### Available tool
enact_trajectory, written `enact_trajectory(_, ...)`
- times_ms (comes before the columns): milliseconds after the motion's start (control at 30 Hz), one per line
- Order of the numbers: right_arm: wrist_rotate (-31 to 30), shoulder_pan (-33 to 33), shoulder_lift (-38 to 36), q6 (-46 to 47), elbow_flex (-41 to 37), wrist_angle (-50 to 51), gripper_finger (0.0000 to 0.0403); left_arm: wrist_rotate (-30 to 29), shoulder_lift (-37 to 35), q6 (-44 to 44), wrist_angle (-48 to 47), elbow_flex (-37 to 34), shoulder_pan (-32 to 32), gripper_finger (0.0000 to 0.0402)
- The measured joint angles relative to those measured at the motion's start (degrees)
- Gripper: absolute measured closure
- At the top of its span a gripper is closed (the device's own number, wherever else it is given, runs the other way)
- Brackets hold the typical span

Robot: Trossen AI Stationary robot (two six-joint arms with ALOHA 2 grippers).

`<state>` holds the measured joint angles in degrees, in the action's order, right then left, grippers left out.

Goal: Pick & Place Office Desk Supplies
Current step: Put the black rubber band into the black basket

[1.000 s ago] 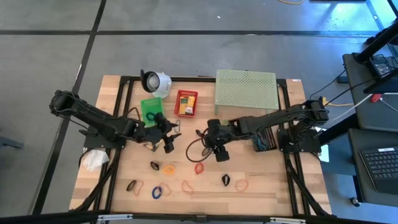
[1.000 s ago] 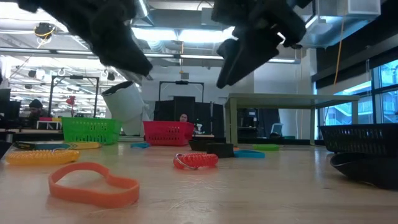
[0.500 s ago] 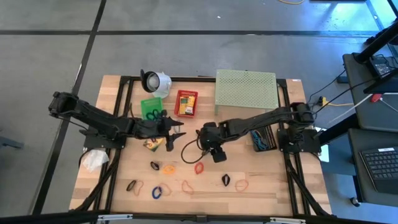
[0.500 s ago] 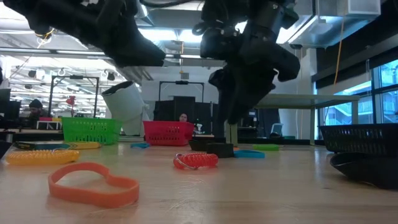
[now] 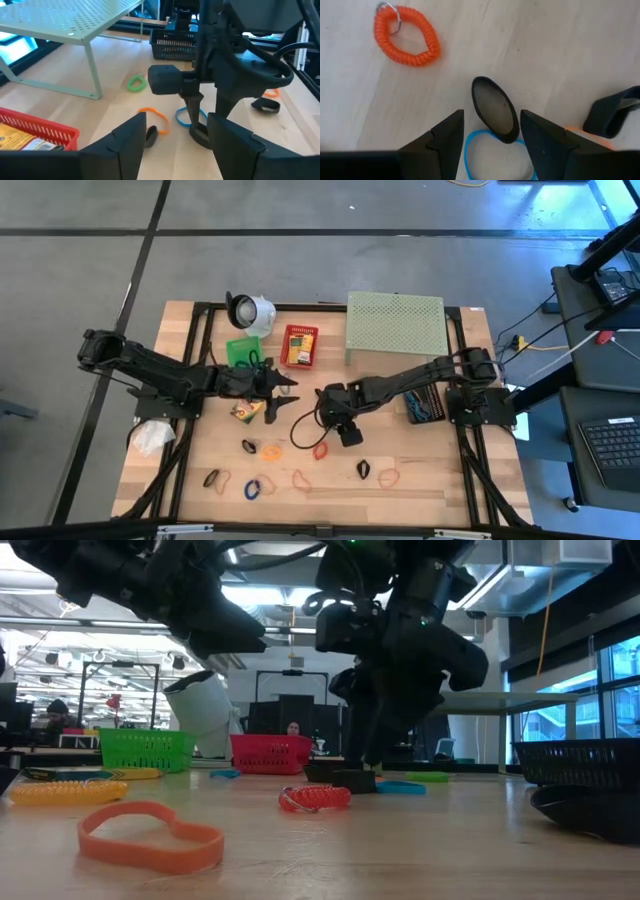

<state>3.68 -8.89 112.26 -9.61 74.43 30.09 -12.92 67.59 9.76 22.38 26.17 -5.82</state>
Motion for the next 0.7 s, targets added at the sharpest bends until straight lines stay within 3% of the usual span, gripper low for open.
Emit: enact_trajectory(700,1.48,-0.01,4.65,0.81,0.18,-2.55,0.0209,-0.91,0.00,-3.08,0.12,0.02,-0.02,0.0199)
